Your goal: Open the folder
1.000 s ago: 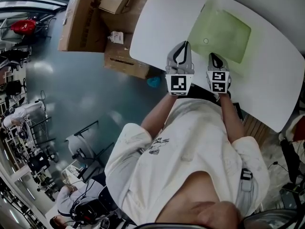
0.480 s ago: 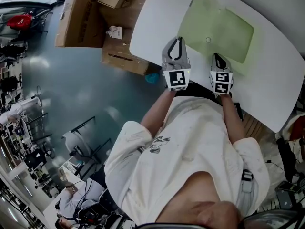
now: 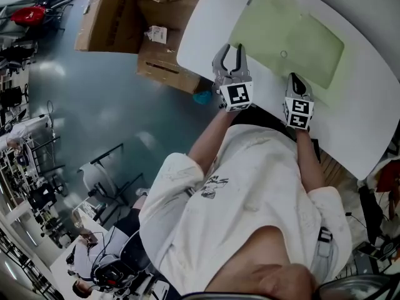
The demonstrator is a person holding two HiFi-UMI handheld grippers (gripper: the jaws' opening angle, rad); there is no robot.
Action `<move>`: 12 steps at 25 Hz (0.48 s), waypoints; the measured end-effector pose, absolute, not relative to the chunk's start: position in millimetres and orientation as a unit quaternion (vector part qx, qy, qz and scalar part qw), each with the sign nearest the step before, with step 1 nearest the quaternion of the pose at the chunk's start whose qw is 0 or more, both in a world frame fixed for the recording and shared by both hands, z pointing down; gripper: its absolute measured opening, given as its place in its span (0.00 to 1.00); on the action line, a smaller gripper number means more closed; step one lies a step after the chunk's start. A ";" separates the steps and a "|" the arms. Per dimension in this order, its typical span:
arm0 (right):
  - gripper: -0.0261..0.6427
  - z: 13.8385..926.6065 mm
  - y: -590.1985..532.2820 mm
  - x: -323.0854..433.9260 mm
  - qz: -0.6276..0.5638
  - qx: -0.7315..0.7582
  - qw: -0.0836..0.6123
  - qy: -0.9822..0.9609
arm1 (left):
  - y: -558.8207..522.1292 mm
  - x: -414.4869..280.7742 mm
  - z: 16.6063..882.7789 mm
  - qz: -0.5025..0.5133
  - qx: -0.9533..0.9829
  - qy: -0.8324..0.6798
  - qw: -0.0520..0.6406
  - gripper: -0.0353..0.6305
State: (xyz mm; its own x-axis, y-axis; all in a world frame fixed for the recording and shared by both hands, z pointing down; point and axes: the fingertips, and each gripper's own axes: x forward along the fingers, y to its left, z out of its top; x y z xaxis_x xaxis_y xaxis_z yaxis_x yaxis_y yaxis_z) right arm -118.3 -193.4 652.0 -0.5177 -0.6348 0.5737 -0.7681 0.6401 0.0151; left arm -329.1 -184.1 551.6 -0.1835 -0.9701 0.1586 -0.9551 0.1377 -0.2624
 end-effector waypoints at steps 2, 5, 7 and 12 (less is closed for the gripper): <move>0.04 651.0 -193.4 -119.3 0.120 0.407 0.276 -0.863 | -183.7 -338.1 564.0 -0.159 -0.628 0.761 0.013 0.23; 0.04 650.2 -193.5 -118.1 0.120 0.408 0.278 -0.861 | -185.2 -348.9 576.6 -0.168 -0.617 0.769 -0.001 0.24; 0.04 650.2 -193.3 -118.3 0.120 0.408 0.279 -0.861 | -185.5 -356.1 584.5 -0.169 -0.612 0.773 -0.011 0.26; 0.04 649.4 -194.3 -116.8 0.130 0.407 0.279 -0.860 | -186.9 -367.9 599.7 -0.162 -0.607 0.777 -0.026 0.28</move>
State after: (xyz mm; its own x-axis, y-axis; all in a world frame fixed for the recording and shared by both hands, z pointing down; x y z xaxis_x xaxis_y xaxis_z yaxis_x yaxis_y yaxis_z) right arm -116.8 -194.3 649.4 -0.5122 -0.6275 0.5864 -0.7731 0.6343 0.0034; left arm -367.9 -186.9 599.7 -0.2610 -0.9360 0.2362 -0.9526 0.2101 -0.2202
